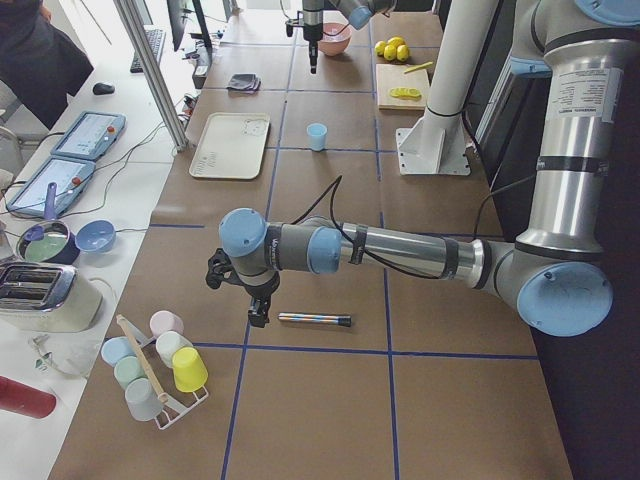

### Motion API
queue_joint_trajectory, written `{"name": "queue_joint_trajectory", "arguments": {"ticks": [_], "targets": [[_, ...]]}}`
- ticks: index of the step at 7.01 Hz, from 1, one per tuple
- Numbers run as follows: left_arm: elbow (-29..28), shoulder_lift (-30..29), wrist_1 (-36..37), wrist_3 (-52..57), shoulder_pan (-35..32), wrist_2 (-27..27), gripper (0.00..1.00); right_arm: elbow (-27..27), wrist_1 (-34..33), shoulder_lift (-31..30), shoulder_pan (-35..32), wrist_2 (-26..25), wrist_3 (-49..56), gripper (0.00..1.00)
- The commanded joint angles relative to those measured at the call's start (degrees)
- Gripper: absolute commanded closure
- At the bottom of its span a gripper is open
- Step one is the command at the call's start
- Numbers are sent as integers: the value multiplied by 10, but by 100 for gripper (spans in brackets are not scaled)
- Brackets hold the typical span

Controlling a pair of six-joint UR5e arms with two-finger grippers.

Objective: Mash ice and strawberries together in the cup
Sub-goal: 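Carry the ice cube with the right gripper over the light-blue cup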

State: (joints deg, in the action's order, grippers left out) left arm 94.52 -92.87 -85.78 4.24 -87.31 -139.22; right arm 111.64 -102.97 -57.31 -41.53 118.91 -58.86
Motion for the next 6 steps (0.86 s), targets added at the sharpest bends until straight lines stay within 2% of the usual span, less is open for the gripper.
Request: {"name": "queue_joint_trajectory", "arguments": {"ticks": [1, 2, 3, 5, 6], "targets": [[-4, 1, 0, 1, 0, 0, 0, -84, -12, 123, 75, -53, -96, 100], [-4, 1, 0, 1, 0, 0, 0, -131, -10, 164, 89, -65, -101, 100], [-5, 1, 0, 2, 0, 0, 0, -151, -9, 177, 93, -66, -101, 100], [-6, 0, 0, 2, 0, 0, 0, -174, -1, 178, 94, -73, -99, 100], [-6, 0, 0, 2, 0, 0, 0, -208, 39, 178, 94, -75, -100, 100]]}}
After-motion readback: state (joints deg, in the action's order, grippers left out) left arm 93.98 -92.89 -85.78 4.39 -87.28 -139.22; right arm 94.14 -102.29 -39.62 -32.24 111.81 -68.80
